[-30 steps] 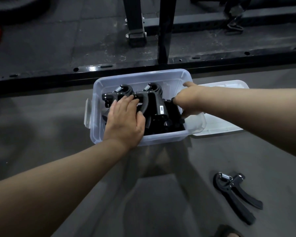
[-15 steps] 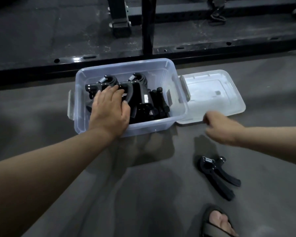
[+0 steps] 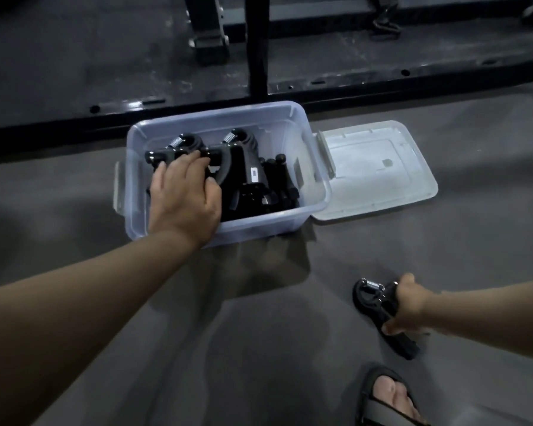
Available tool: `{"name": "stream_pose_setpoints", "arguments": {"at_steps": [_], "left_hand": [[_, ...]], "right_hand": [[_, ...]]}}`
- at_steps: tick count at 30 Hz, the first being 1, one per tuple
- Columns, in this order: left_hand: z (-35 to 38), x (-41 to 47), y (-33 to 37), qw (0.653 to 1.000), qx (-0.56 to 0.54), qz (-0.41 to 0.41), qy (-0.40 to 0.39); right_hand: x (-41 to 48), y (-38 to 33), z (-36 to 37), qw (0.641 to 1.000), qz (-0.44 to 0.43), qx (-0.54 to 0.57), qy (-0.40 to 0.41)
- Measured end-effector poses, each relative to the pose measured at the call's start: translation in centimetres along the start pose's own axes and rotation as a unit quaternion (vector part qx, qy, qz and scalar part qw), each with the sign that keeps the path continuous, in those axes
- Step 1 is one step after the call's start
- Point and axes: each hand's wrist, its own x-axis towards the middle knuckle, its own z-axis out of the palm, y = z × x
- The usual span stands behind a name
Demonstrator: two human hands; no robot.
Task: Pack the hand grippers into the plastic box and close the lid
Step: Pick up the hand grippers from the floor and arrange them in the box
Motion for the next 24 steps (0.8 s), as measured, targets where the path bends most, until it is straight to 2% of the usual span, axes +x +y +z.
{"name": "stream_pose_setpoints", "arguments": {"at_steps": [3, 6, 8, 12, 14, 17, 21, 22, 24], "left_hand": [[0.1, -0.1, 0.0, 1.0, 0.002, -0.018, -0.004], [-0.2, 0.0, 0.2, 1.0, 0.011, -0.01, -0.015], [-0.2, 0.0, 0.2, 1.0, 0.012, 0.003, -0.02], [-0.2, -0.2, 0.4, 0.999, 0.012, 0.009, -0.031], [-0.1, -0.2, 0.3, 0.999, 0.008, 0.012, -0.03], [0.0, -0.2, 0.2, 1.0, 0.001, 0.017, -0.018], [0.0, -0.3, 0.2, 1.0, -0.007, 0.017, -0.015], [0.0, -0.2, 0.2, 1.0, -0.012, 0.017, -0.016], [-0.1, -0.2, 0.2, 0.999, -0.02, 0.017, -0.019]], "right_hand": [[0.1, -0.1, -0.4, 0.999, -0.022, -0.015, 0.024], [-0.6, -0.9, -0.9, 0.987, -0.108, -0.098, 0.073], [-0.9, -1.6, -1.2, 0.974, -0.174, -0.131, 0.07], [-0.6, -2.2, -1.9, 0.977, -0.164, -0.136, -0.004], [-0.5, -2.0, -1.7, 0.979, -0.17, -0.11, -0.004], [-0.5, -1.5, -1.5, 0.974, -0.22, -0.049, -0.018], [-1.8, -3.3, -3.1, 0.943, -0.319, -0.086, -0.037], [-2.3, -4.2, -4.2, 0.938, -0.331, -0.089, -0.061], [-3.5, -6.2, -7.9, 0.925, -0.329, -0.022, -0.19]]}}
